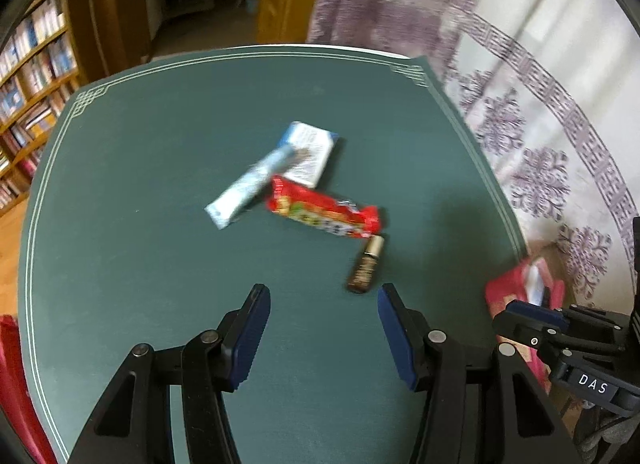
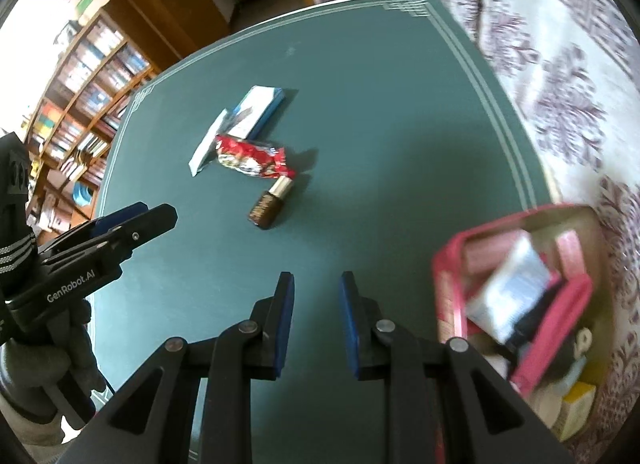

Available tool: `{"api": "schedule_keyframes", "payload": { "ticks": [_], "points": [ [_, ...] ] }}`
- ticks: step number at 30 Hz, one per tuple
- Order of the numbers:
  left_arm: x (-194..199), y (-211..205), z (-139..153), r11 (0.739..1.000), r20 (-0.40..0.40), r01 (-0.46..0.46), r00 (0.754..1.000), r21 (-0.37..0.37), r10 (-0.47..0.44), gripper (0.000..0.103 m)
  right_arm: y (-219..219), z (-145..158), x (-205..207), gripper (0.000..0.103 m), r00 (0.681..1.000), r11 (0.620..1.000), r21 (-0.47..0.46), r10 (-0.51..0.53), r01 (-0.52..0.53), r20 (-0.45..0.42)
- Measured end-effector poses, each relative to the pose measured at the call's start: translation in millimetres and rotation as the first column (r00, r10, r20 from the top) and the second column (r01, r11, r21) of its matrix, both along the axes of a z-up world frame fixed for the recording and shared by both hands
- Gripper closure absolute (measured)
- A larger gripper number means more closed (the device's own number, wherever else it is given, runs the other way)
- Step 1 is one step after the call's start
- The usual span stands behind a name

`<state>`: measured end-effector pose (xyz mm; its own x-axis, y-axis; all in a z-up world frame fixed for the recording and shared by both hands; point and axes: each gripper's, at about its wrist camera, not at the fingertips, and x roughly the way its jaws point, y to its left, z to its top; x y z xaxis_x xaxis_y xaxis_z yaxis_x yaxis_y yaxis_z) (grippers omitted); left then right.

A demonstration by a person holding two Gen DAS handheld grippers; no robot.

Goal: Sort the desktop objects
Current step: 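Withdraw both tools from the tin back over the remaining items, then grasp the clear tube with the left tool while the right tool grasps the brown bottle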

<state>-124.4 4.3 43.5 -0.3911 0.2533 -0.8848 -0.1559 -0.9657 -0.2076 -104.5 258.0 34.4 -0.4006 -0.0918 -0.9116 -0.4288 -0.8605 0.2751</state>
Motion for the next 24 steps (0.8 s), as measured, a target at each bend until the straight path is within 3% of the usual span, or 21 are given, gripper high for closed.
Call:
{"api": "schedule_keyframes", "payload": {
  "ticks": [11,24],
  "points": [
    [-39.1,-33.7,-18.9,0.998,-0.033,-0.039,0.999,-0.052,0.037,0.046,-18.6,-26.7,-55.9,0.078,0.998,0.997,-0.062,0.056,-0.054,0.029],
    [-104.3,-36.3,-51.7,0.993,-0.047,0.039,0.998,-0.114,-0.045,0.046,-8.8,-61.5,-88.6,0.07,0.997,0.986,-0.162,-0.035,0.045,0.064]
  ]
}}
